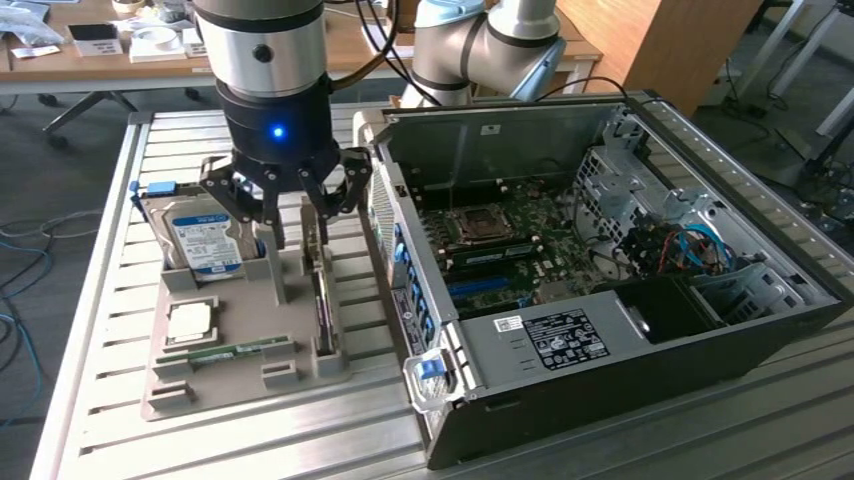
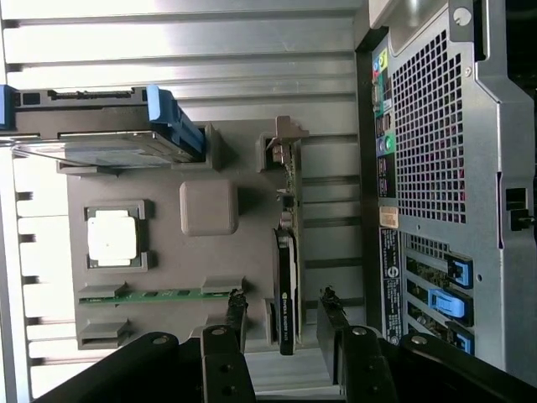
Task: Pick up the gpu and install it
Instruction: 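Pick up the gpu and move the gpu toward the slot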
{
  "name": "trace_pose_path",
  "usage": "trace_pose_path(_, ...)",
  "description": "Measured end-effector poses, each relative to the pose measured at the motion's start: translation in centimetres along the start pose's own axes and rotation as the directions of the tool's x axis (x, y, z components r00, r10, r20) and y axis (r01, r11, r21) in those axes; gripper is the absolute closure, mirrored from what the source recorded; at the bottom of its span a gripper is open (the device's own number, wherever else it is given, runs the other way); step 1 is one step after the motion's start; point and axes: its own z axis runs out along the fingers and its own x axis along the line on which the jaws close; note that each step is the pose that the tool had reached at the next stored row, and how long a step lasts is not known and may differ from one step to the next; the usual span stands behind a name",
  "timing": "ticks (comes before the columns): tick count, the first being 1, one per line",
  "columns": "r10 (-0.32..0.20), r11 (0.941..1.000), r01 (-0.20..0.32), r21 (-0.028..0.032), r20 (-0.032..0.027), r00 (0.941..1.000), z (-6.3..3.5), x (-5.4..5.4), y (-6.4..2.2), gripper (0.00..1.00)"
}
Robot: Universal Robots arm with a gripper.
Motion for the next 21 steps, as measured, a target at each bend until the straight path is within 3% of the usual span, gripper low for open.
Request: trace_pose_path(21,0.000,1.0000,0.000,0.0001,-0.0001,1.0000,0.82,0.02,-0.04,0.53)
